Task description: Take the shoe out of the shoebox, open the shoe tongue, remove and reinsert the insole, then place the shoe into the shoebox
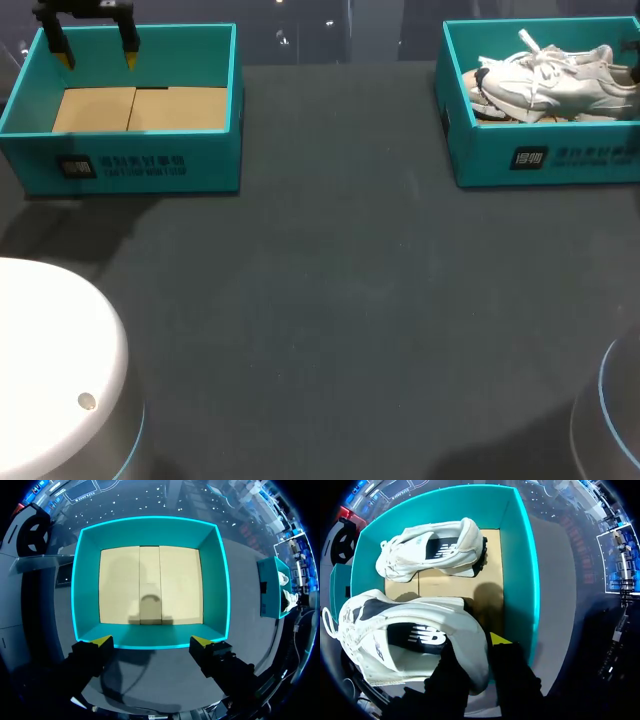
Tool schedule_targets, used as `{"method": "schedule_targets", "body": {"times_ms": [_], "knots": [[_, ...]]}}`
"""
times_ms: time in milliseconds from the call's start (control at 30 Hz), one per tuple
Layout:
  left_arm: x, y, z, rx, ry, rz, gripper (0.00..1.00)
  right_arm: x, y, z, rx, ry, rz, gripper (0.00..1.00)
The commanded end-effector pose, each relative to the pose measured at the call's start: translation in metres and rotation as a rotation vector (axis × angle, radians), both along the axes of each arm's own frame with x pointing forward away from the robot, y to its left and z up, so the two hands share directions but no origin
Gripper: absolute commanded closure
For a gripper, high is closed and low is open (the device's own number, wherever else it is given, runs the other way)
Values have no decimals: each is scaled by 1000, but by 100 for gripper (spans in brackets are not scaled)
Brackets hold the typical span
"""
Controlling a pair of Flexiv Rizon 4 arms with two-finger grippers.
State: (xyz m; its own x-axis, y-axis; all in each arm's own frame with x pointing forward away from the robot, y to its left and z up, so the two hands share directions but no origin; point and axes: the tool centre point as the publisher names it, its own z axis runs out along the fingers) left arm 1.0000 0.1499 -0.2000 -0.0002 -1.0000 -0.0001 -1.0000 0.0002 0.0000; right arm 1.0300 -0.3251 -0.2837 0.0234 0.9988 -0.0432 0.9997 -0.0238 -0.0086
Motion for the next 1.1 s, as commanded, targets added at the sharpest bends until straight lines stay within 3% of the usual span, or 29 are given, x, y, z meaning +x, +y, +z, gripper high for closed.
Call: {"method": "schedule_targets", "body": {"times_ms": [33, 300, 600, 867, 1100], "knots": [[0, 0, 0, 0, 0, 0, 0, -7, 9, 32, -26, -25, -2, 100], [0, 0, 0, 0, 0, 0, 0, -20, 26, 84, -83, -86, 4, 100], [0, 0, 0, 0, 0, 0, 0, -53, 60, 123, -120, -146, 17, 100], [0, 0, 0, 0, 0, 0, 0, -95, 105, 138, -159, -201, -8, 100], [0, 0, 0, 0, 0, 0, 0, -136, 155, 137, -193, -245, -34, 100]]}}
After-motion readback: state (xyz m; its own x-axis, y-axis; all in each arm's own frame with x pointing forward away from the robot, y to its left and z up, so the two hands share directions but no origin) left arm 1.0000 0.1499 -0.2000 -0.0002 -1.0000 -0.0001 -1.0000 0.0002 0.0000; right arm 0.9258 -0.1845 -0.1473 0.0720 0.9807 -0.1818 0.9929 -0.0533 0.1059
